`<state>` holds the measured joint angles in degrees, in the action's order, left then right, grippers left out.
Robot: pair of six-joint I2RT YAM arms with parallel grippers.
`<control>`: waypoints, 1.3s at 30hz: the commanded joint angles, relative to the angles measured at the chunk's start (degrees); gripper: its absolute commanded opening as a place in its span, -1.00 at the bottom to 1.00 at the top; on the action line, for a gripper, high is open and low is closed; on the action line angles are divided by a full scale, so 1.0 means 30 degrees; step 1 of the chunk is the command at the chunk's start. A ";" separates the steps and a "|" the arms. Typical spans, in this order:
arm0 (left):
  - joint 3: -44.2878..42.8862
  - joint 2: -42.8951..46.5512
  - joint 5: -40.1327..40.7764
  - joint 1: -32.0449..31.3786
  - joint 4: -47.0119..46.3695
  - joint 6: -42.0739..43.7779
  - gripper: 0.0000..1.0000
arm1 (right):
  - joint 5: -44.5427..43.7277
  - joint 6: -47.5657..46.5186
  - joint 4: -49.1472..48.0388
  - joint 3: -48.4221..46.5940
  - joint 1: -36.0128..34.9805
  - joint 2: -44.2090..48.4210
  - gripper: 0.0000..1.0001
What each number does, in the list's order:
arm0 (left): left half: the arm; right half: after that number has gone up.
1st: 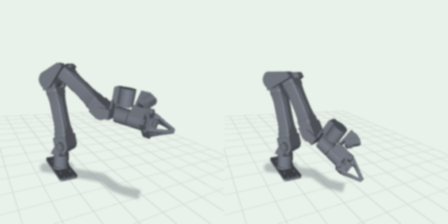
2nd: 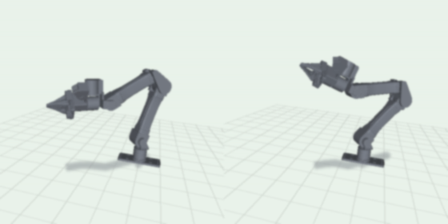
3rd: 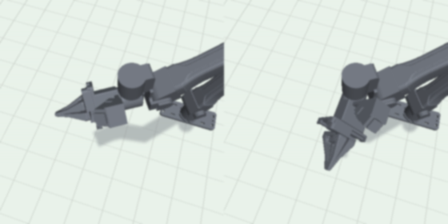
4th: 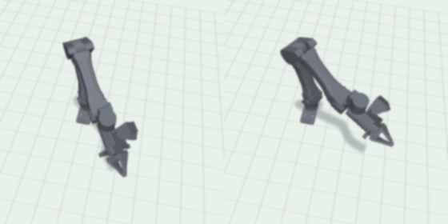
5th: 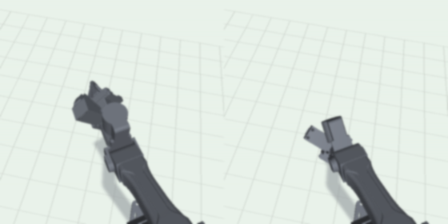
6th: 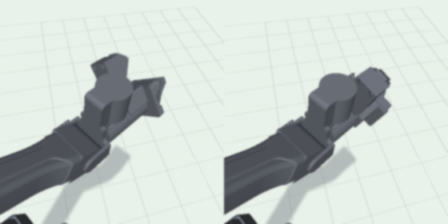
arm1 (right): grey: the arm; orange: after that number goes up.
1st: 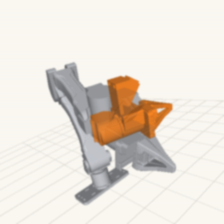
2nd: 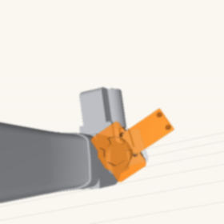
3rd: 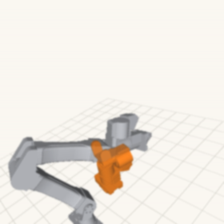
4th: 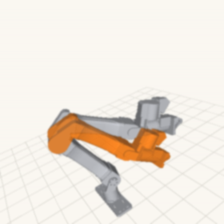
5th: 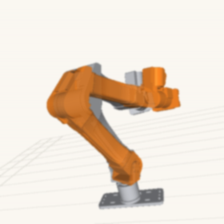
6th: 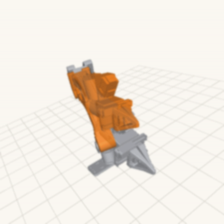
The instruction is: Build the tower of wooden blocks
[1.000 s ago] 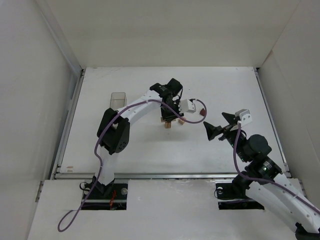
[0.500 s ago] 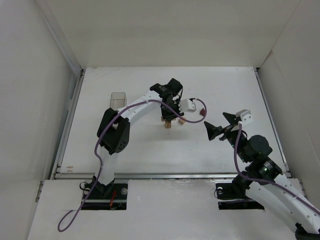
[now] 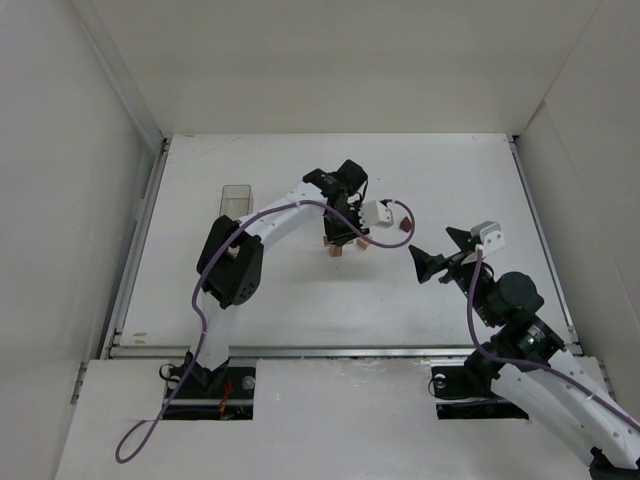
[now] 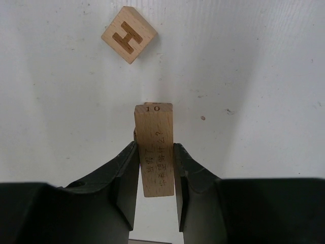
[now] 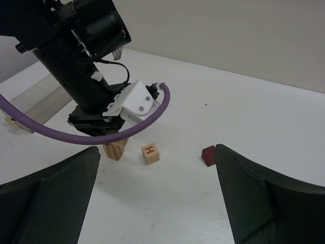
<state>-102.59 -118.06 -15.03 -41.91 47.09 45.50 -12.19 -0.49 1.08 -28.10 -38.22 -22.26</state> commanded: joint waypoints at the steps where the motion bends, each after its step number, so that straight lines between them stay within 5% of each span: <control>1: -0.0024 0.0037 -0.0673 -0.0092 0.0709 -0.0194 -1.00 | -0.0479 -0.0305 -0.0390 0.0020 0.0083 0.0243 1.00; 39: -0.0198 0.0389 0.0233 0.0289 0.0006 -0.0399 -1.00 | -0.0303 -0.0305 -0.0214 0.0196 0.0083 0.0418 1.00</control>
<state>-101.97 -118.54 -14.74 -41.52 46.72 44.62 -12.97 -0.86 1.15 -27.27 -38.22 -21.43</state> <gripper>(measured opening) 0.252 0.999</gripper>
